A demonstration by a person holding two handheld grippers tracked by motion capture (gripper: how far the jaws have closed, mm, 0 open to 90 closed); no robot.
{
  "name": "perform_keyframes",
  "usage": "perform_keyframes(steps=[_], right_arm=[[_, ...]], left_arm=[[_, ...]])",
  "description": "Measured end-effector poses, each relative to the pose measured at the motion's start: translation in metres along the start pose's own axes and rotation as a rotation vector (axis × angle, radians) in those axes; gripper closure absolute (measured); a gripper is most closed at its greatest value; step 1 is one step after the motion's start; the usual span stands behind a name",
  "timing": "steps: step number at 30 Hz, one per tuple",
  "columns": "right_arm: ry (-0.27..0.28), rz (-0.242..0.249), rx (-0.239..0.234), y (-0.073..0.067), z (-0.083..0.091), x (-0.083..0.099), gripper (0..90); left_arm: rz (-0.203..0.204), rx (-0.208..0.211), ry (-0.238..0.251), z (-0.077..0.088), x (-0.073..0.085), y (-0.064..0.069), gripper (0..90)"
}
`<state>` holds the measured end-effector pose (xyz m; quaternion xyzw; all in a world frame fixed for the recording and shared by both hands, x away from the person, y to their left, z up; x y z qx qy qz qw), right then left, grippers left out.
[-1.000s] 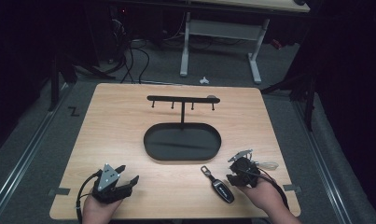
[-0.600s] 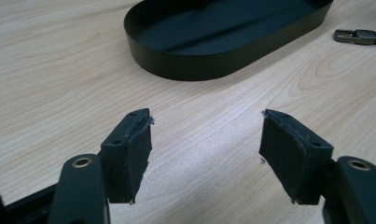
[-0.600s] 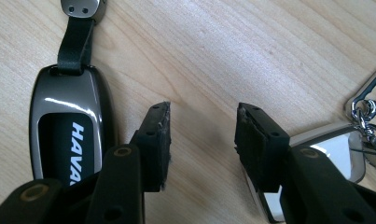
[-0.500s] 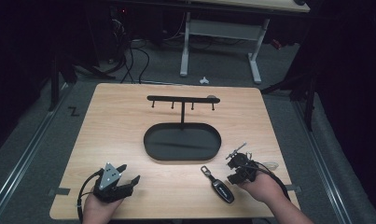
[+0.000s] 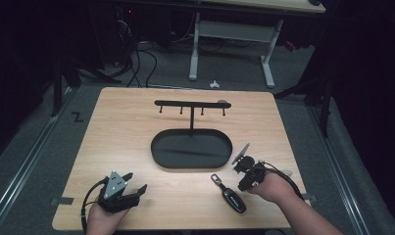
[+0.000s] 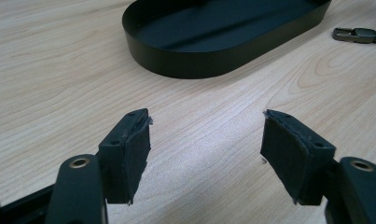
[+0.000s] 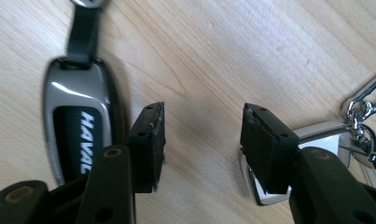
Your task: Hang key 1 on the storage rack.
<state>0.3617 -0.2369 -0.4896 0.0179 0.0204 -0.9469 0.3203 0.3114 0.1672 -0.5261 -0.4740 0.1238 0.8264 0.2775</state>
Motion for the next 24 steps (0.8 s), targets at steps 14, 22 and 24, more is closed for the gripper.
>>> perform_keyframes(steps=[14,22,24], right_arm=[[0.016,0.055,-0.001,-0.023,0.010,-0.020,45.4],[0.015,0.061,-0.042,-0.035,0.005,-0.035,43.0],[0.009,0.035,-0.054,-0.038,0.004,-0.036,42.5]], left_arm=[[-0.004,0.006,-0.005,-0.002,0.001,0.002,32.5],[-0.003,0.006,-0.004,-0.001,0.001,0.001,32.5],[-0.001,0.005,-0.003,-0.001,0.001,0.000,32.5]])
Point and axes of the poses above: each handheld gripper's, and its own axes: z roughly backward along the jaws, x roughly out of its underside, y roughly to its right, the point moved 2 cm from there along -z, roughly forward along the jaws, and after that the axes turned 6 degrees about -x, right-handed, at the moved point
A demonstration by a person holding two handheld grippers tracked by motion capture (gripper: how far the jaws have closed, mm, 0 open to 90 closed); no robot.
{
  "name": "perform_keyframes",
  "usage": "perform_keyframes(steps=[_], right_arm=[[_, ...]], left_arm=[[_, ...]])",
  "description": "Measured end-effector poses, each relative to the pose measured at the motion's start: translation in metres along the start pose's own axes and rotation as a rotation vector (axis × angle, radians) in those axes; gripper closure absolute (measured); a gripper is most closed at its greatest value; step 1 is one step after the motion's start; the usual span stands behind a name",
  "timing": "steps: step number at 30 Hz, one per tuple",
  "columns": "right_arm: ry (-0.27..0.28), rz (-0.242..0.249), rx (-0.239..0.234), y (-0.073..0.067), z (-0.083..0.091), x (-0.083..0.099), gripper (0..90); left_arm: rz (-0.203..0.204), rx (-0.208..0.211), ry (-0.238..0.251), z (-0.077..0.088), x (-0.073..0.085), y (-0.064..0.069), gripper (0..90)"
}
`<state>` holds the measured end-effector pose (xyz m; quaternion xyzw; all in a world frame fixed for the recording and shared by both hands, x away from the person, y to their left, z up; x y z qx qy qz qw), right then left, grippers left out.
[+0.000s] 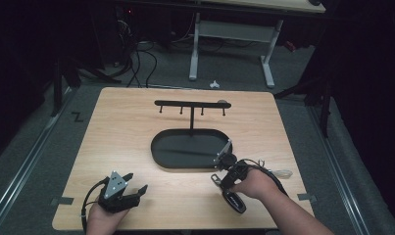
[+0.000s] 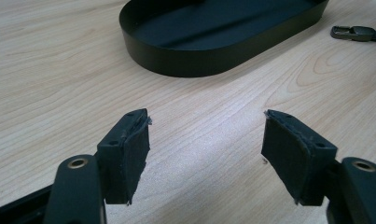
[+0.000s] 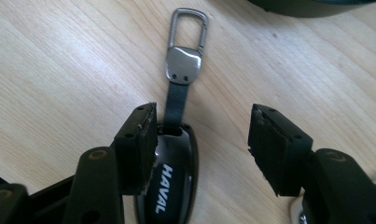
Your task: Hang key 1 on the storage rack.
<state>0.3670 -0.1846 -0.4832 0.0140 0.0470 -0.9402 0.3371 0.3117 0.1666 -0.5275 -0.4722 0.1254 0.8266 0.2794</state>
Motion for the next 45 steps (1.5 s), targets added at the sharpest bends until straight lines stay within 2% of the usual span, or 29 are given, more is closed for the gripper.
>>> perform_keyframes(steps=[2,3,5,10,11,13,17,22,24,25,27,28,30,31,33,37,40,45], right_arm=[[0.005,0.012,-0.005,-0.001,-0.001,-0.002,41.2],[0.008,-0.005,-0.009,-0.003,-0.001,-0.003,40.9],[0.015,-0.004,-0.017,-0.005,-0.002,-0.005,39.5],[0.007,0.029,-0.022,-0.007,-0.008,-0.006,39.4],[-0.008,-0.003,-0.021,-0.009,-0.011,-0.006,40.8],[-0.016,0.002,-0.030,-0.008,-0.015,-0.007,42.7],[-0.029,-0.011,-0.023,-0.008,-0.021,-0.009,52.3],[-0.052,0.000,-0.038,-0.008,-0.027,-0.009,60.2],[-0.052,0.000,-0.037,-0.009,-0.027,-0.009,62.9],[-0.052,-0.003,-0.032,-0.008,-0.026,-0.010,68.5],[-0.052,-0.001,-0.027,-0.008,-0.026,-0.010,70.3],[-0.051,0.003,-0.023,-0.007,-0.027,-0.010,72.4],[-0.060,0.046,-0.022,-0.008,-0.027,-0.009,78.9],[-0.061,0.086,-0.015,-0.010,-0.027,-0.009,79.4],[-0.069,0.063,-0.018,-0.010,-0.027,-0.009,79.5],[-0.070,0.067,-0.010,-0.011,-0.027,-0.010,79.7],[-0.072,0.047,-0.013,-0.012,-0.027,-0.009,79.7],[-0.080,0.065,-0.015,-0.010,-0.027,-0.011,79.9]], left_arm=[[-0.003,0.001,-0.005,0.000,0.000,0.000,32.5],[-0.004,0.002,-0.007,0.000,0.000,0.000,32.5],[-0.004,-0.002,-0.003,0.000,0.000,0.001,32.5],[-0.010,-0.002,-0.004,0.000,-0.001,0.001,32.5],[-0.008,0.000,-0.005,0.000,0.000,0.001,32.5],[-0.008,-0.001,-0.005,-0.001,0.000,0.000,32.5],[-0.006,-0.002,-0.003,0.000,0.000,-0.001,32.5],[-0.011,0.002,-0.008,0.000,0.000,0.000,32.5],[-0.012,0.002,-0.010,-0.001,0.000,0.000,32.6],[-0.013,0.004,-0.011,-0.002,0.000,0.000,32.6],[-0.016,0.002,-0.010,-0.002,0.000,0.001,32.6],[-0.017,0.001,-0.010,-0.002,0.000,0.001,32.6],[-0.016,0.003,-0.010,-0.001,0.000,0.001,32.7],[-0.017,0.003,-0.010,-0.002,-0.001,0.001,32.9],[-0.023,0.006,-0.009,-0.003,-0.001,0.001,32.9],[-0.024,0.020,-0.014,-0.005,-0.001,0.004,33.1],[-0.026,0.024,-0.016,-0.005,-0.001,0.006,33.3],[-0.022,0.023,-0.019,-0.005,-0.001,0.007,34.5]])
Point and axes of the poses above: each handheld gripper's, and its own axes: z roughly backward along the jaws, x roughly out of its underside, y roughly to its right, the point moved 2 cm from there along -z, roughly forward along the jaws, and after that the axes turned 6 degrees about -x, right-handed, at the moved point
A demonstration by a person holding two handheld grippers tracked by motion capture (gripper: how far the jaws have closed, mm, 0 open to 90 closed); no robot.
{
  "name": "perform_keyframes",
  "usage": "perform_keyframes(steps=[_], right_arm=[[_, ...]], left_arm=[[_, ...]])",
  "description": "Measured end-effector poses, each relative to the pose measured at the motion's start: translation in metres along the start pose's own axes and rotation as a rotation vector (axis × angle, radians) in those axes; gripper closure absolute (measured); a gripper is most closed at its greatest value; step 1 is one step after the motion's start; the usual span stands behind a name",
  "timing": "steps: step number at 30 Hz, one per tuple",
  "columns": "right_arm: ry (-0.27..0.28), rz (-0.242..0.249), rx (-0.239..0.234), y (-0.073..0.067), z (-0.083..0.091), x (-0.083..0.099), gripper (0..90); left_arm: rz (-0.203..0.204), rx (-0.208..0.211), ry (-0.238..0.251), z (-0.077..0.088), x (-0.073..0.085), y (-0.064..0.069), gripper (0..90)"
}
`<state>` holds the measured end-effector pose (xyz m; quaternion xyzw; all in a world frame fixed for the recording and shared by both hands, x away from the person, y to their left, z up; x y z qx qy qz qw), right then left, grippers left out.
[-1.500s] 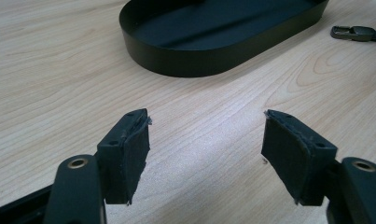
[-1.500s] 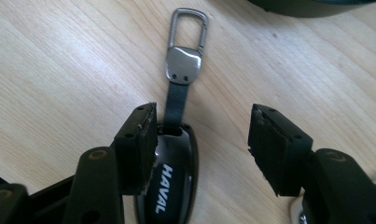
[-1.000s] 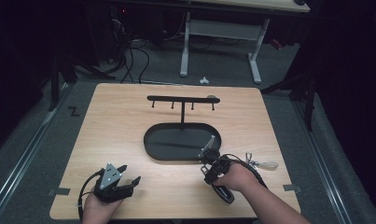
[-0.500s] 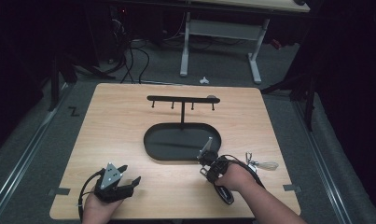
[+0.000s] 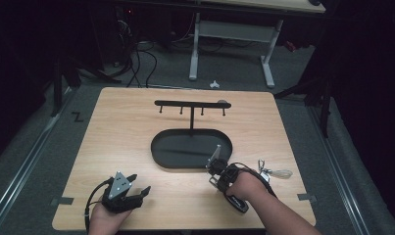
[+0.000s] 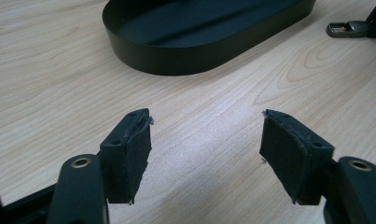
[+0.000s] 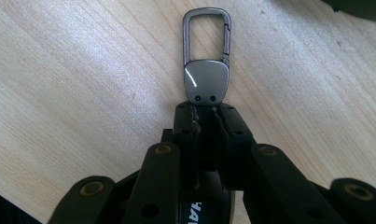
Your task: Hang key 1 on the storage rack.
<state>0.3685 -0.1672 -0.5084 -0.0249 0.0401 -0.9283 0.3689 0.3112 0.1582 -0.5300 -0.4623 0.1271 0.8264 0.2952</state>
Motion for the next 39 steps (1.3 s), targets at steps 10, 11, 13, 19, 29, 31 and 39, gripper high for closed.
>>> perform_keyframes(steps=[10,11,13,19,29,31,39], right_arm=[[0.019,0.042,-0.015,-0.002,0.004,0.001,80.4],[0.021,0.056,-0.011,-0.001,0.005,0.002,80.4],[0.024,0.033,-0.018,-0.002,0.008,0.003,80.4],[0.052,0.046,-0.012,-0.001,0.020,0.012,80.4],[0.120,0.000,-0.006,0.005,0.047,0.021,80.4],[0.128,-0.025,-0.009,0.003,0.053,0.019,80.5],[0.165,0.018,0.011,0.000,0.072,0.006,80.5]], left_arm=[[-0.005,-0.004,-0.018,-0.001,0.002,0.002,35.3],[-0.005,-0.004,-0.018,-0.001,0.002,0.002,35.3],[-0.006,-0.007,-0.014,0.000,0.001,0.001,35.5],[0.012,-0.005,0.000,0.004,0.000,-0.004,36.1],[0.011,0.003,0.001,0.003,0.000,-0.006,36.2],[0.010,0.006,-0.003,0.002,0.000,-0.006,36.2],[0.012,0.004,0.002,0.004,0.000,-0.006,36.2]])
Point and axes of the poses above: each handheld gripper's, and its own axes: z roughly backward along the jaws, x roughly out of its underside, y roughly to its right, the point moved 2 cm from there along -z, roughly forward along the jaws, and after that the axes turned 6 degrees about -x, right-handed, at the moved point
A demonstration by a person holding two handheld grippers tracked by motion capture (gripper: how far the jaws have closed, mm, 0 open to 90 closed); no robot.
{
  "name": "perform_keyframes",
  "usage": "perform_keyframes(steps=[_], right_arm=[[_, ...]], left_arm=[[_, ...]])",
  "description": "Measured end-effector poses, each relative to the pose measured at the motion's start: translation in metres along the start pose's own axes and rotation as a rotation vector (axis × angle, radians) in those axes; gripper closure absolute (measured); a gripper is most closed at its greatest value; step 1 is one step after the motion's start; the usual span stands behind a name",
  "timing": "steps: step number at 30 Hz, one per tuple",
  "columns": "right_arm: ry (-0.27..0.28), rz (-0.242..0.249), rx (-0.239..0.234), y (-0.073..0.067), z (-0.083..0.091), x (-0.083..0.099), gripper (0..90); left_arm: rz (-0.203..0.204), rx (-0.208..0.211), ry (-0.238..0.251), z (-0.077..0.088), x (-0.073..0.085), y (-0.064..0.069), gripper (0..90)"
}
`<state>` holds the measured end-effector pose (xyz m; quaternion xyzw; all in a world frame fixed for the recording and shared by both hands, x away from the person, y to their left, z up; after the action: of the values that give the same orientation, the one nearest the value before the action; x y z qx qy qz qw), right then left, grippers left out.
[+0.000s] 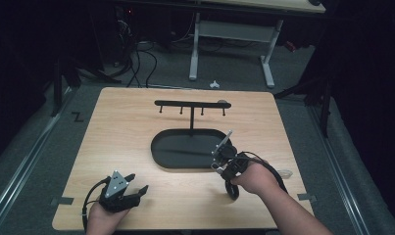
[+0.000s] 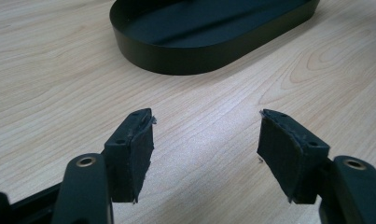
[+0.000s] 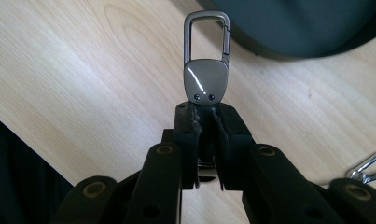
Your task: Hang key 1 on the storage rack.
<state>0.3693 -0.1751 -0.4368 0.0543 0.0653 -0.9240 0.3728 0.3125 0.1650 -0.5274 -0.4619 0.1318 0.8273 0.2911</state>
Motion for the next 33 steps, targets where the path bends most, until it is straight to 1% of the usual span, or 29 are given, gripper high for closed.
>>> perform_keyframes(steps=[1,2,3,4,8,9,11,15,17,18,23,25,26,27,29,30,33], right_arm=[[0.001,-0.022,-0.002,-0.003,0.002,-0.002,80.5],[0.008,-0.004,0.002,-0.002,0.004,-0.004,80.5],[0.009,-0.008,0.000,-0.003,0.005,-0.006,80.5],[0.019,0.003,0.003,-0.003,0.007,-0.007,80.5],[0.029,-0.019,0.001,-0.003,0.012,-0.012,80.4],[0.042,-0.032,0.003,-0.002,0.016,-0.014,80.5],[0.043,-0.038,0.003,-0.001,0.017,-0.015,80.5],[0.062,-0.040,0.007,0.005,0.023,-0.017,80.5],[0.067,-0.055,0.011,0.007,0.027,-0.017,80.4],[0.071,-0.049,0.011,0.008,0.028,-0.018,80.4],[0.088,-0.048,0.017,0.014,0.037,-0.020,80.4],[0.090,-0.057,0.016,0.013,0.038,-0.020,80.4],[0.096,-0.046,0.020,0.015,0.039,-0.021,80.4],[0.106,-0.054,0.020,0.015,0.042,-0.022,80.5],[0.110,-0.054,0.019,0.015,0.043,-0.022,80.5],[0.107,-0.071,0.019,0.014,0.045,-0.022,80.5],[0.116,-0.070,0.022,0.016,0.047,-0.024,80.4]], left_arm=[[0.000,0.000,0.001,0.000,0.000,0.000,36.2],[0.000,0.000,0.001,0.000,0.000,0.000,36.2],[-0.001,0.000,0.001,0.000,0.000,0.000,36.2],[-0.001,-0.001,0.002,0.000,0.000,0.000,36.2],[-0.001,0.000,0.000,0.000,0.000,0.000,36.1],[-0.002,-0.001,0.001,0.000,0.000,0.000,36.2],[-0.002,-0.002,0.003,0.000,0.000,0.000,36.2],[-0.003,-0.002,-0.001,0.001,0.001,0.000,36.2],[0.000,-0.003,0.000,0.002,0.002,0.000,36.2],[0.002,-0.006,0.002,0.002,0.002,-0.001,36.1],[0.005,-0.013,0.002,0.005,0.004,-0.002,36.1],[0.006,-0.015,0.002,0.005,0.004,-0.002,36.2],[0.006,-0.016,0.001,0.006,0.005,-0.003,36.1],[0.007,-0.017,0.001,0.006,0.005,-0.003,36.2],[0.008,-0.018,-0.001,0.007,0.006,-0.003,36.2],[0.008,-0.020,0.000,0.007,0.006,-0.004,36.2],[0.010,-0.023,-0.001,0.009,0.007,-0.004,36.2]])
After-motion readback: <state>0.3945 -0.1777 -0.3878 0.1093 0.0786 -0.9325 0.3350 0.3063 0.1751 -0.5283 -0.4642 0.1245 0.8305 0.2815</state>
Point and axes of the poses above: each handheld gripper's, and its own axes: z roughly backward along the jaws, x roughly out of its underside, y roughly to its right, the point moved 2 cm from there along -z, roughly forward along the jaws, and after that the axes turned 6 degrees about -x, right-handed, at the moved point
